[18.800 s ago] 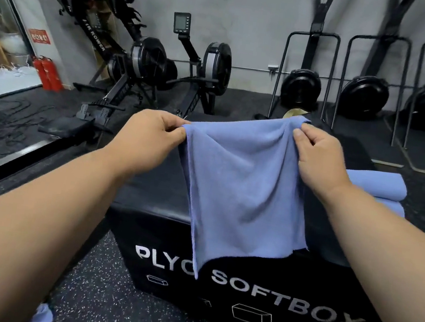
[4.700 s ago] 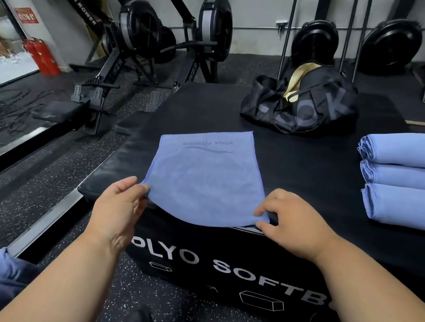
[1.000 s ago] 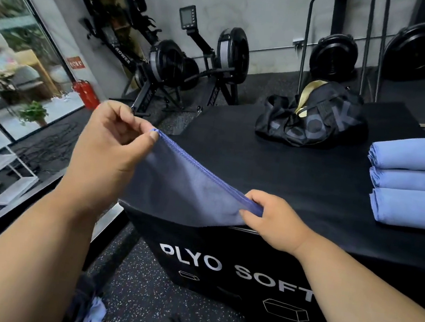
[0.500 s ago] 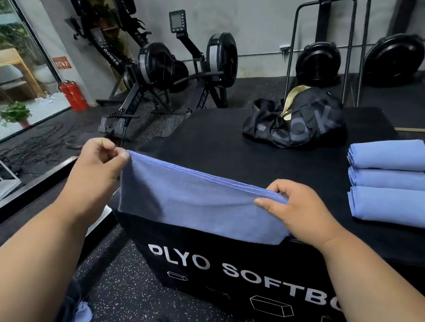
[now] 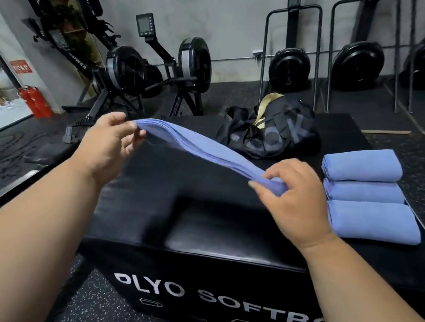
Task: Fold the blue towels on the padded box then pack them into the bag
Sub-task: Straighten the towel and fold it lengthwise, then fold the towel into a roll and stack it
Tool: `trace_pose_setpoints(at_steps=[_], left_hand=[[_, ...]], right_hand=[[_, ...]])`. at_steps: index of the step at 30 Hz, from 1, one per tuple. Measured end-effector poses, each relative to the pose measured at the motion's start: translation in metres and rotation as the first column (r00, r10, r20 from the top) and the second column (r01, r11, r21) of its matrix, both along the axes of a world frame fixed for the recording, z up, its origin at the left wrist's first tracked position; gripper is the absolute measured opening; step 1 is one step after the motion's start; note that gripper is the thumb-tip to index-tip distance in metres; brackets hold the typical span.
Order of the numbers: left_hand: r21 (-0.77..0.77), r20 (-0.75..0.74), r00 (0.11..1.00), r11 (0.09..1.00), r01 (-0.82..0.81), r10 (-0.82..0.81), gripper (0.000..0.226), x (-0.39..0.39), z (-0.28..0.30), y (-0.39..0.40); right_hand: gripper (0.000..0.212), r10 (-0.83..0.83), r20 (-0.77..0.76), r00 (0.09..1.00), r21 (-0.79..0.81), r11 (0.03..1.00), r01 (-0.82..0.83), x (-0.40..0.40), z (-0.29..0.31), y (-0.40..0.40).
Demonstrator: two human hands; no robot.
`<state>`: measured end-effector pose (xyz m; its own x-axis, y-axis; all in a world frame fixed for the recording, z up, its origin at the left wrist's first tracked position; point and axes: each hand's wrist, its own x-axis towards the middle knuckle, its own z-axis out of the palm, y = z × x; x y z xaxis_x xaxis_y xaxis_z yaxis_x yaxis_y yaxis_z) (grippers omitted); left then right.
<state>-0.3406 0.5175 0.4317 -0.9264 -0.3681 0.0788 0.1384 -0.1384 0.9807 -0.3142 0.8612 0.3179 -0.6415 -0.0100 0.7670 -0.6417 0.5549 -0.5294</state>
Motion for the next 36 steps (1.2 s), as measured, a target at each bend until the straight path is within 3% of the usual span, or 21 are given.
trace_pose_setpoints(at_steps=[2, 4, 6, 8, 11, 14, 16, 18, 21, 28, 31, 36], left_hand=[[-0.01, 0.086, 0.996, 1.0, 0.0, 0.001, 0.023, -0.006, -0.026, -0.015], [-0.035, 0.24, 0.971, 0.999, 0.004, 0.004, 0.012, -0.007, -0.066, -0.033], [-0.103, 0.394, 0.919, 0.994, 0.032, 0.011, 0.015, -0.002, -0.11, -0.05], [-0.259, 0.492, 0.871, 0.956, 0.135, 0.01, 0.031, 0.005, -0.147, -0.064], [-0.463, 0.528, 0.848, 0.851, 0.248, 0.04, 0.037, 0.012, -0.177, -0.074], [-0.653, 0.44, 0.863, 0.748, 0.117, 0.249, 0.026, 0.003, -0.182, -0.074], [-0.707, 0.399, 0.87, 0.702, 0.091, 0.289, 0.025, -0.008, -0.183, -0.068], [-0.735, 0.425, 0.86, 0.662, 0.146, 0.283, 0.037, -0.02, -0.183, -0.061], [-0.762, 0.459, 0.823, 0.624, 0.17, 0.336, 0.036, -0.039, -0.187, -0.056], [-0.8, 0.441, 0.837, 0.564, 0.204, 0.323, 0.047, -0.072, -0.192, -0.044], [-0.8, 0.41, 0.867, 0.569, 0.192, 0.284, 0.033, -0.078, -0.198, -0.045], [-0.694, 0.311, 0.915, 0.719, 0.036, 0.255, 0.024, -0.073, -0.206, -0.041]], right_hand=[[0.026, 0.107, 0.146, 0.984, 0.214, 0.967, -0.137, -0.005, -0.029, 0.001], [0.024, 0.143, 0.365, 0.92, 0.397, 0.87, -0.292, -0.007, -0.059, 0.002], [0.023, 0.135, 0.511, 0.849, 0.459, 0.792, -0.402, -0.007, -0.079, 0.004], [0.029, 0.139, 0.562, 0.815, 0.412, 0.807, -0.422, -0.007, -0.086, 0.007], [0.03, 0.097, 0.571, 0.815, 0.236, 0.932, -0.277, -0.011, -0.084, 0.007], [0.018, -0.011, 0.58, 0.814, 0.162, 0.982, -0.102, -0.022, -0.08, 0.005], [0.02, -0.148, 0.613, 0.776, 0.21, 0.977, 0.02, -0.031, -0.082, 0.003], [0.036, -0.271, 0.673, 0.688, 0.308, 0.949, 0.073, -0.037, -0.086, 0.001], [0.031, -0.334, 0.708, 0.622, 0.356, 0.93, 0.093, -0.045, -0.092, -0.001], [0.02, -0.351, 0.704, 0.617, 0.344, 0.929, 0.136, -0.057, -0.093, 0.002], [0.02, -0.27, 0.722, 0.637, 0.239, 0.961, 0.136, -0.061, -0.097, 0.004], [0.016, -0.025, 0.777, 0.629, -0.107, 0.979, 0.171, -0.068, -0.088, 0.004]])
